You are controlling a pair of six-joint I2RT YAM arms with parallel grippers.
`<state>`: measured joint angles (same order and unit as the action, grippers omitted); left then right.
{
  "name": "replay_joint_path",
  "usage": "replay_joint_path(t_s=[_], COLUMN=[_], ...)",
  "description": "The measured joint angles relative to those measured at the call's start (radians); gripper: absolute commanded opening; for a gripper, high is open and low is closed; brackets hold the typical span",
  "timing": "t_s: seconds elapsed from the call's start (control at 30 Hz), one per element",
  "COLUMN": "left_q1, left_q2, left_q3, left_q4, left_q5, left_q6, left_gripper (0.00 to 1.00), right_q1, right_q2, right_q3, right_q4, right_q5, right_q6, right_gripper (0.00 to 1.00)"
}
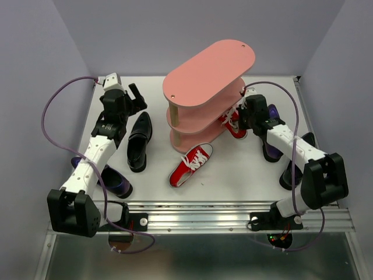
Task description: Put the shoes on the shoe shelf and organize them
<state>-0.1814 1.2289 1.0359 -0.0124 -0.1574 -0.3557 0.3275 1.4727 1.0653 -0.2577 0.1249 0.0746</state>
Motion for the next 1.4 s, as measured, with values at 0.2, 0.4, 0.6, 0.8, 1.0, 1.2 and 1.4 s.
replay_joint_path(t_s=[0.2, 0.4, 0.6, 0.8, 1.0, 1.2, 1.4], left_q1=[0.0, 0.0, 0.0, 0.0, 0.0, 0.0, 0.0], left_q2=[-0.018, -0.033, -0.034, -0.035, -0.043, -0.064, -0.072], left_q3=[0.0, 0.0, 0.0, 0.0, 0.0, 0.0, 0.0], left_q4=[-0.007, -0.022, -0.04, -0.048, -0.062, -0.068, -0.068], left_q5=[0.0, -0.002, -0.01, -0.013, -0.014, -0.026, -0.031], left_q6=[-0.002, -0.002, -0.001, -0.002, -0.002, -0.001, -0.001], left_gripper=[0.99, 0.99, 0.99, 0.99, 0.99, 0.99, 0.99], right_q1=[-0.015, -0.033, -0.048, -0.047, -0.047, -0.047, -0.047], right_q2=[0.038, 0.117, 0.146, 0.148, 0.177, 0.18, 0.191], right_q3=[-0.024, -0.022, -0.013, -0.009, 0.02, 0.021, 0.021], right_q4=[0.083, 0.15, 0.175, 0.204, 0.229, 0.266, 0.281], right_q5=[-0.061, -0.112, -0.123, -0.14, -0.171, -0.181, -0.202], right_q6=[-0.029, -0.034, -0.034, -0.024, 0.001, 0.035, 0.046], right_gripper=[0.01, 0.01, 0.01, 0.01, 0.01, 0.01, 0.09])
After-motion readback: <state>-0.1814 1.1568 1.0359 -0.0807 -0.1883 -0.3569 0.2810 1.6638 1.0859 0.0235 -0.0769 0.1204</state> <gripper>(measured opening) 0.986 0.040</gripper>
